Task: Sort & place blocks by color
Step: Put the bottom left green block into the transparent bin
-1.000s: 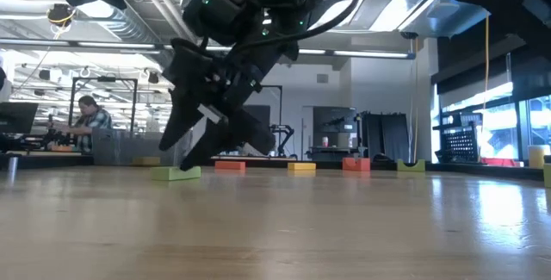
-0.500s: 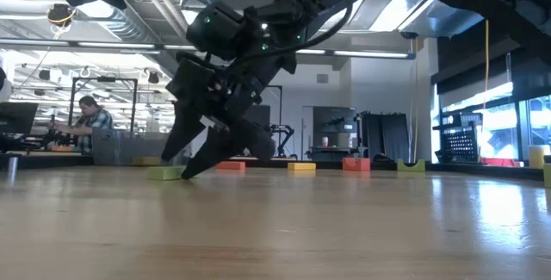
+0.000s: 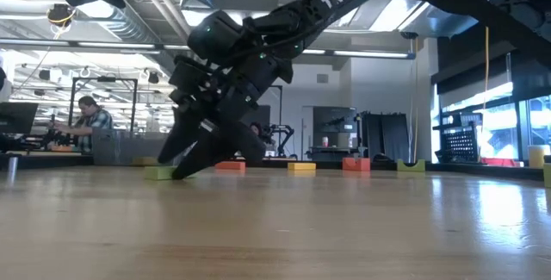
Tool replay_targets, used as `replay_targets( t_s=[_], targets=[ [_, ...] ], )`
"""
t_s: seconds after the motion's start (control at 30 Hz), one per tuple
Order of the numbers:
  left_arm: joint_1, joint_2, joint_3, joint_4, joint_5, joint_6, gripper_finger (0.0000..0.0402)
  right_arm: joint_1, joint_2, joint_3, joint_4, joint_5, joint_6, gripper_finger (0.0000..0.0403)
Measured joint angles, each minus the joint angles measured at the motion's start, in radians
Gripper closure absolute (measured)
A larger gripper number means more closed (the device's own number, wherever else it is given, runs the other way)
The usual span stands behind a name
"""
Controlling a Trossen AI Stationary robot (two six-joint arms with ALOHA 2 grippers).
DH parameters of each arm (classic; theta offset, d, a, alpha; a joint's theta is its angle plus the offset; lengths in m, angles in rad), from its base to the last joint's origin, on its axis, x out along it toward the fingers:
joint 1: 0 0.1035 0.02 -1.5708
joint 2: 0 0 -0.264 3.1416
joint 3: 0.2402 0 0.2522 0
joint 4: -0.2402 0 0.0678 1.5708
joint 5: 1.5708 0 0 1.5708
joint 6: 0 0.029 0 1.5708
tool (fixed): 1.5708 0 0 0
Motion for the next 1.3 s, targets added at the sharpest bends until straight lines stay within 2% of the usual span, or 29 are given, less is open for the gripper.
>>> replay_targets(
  t_s=[0.23, 0.37, 0.73, 0.97, 1.17, 1.3],
  targets=[
    [0.000, 0.000, 0.000, 0.000, 0.000, 0.000, 0.0259, 0.002, 0.000, 0.000, -0.030, 0.003, 0.012, 0.0223],
    [0.000, 0.000, 0.000, 0.000, 0.000, -0.001, 0.0259, -0.001, 0.000, 0.000, -0.045, -0.006, 0.086, 0.0253],
    [0.001, 0.000, 0.000, 0.000, 0.000, -0.002, 0.0259, -0.007, 0.000, 0.001, -0.062, -0.015, 0.259, 0.0259],
    [0.001, 0.000, 0.000, 0.000, 0.000, -0.009, 0.0259, 0.001, 0.014, 0.114, -0.141, 0.008, 0.369, 0.0262],
    [0.001, 0.000, 0.000, -0.001, 0.024, -0.010, 0.0259, 0.001, 0.011, 0.216, -0.199, 0.067, 0.370, 0.0272],
    [0.001, 0.000, 0.000, -0.018, 0.060, -0.062, 0.0259, 0.001, 0.011, 0.245, -0.213, 0.079, 0.369, 0.0287]
  ],
)
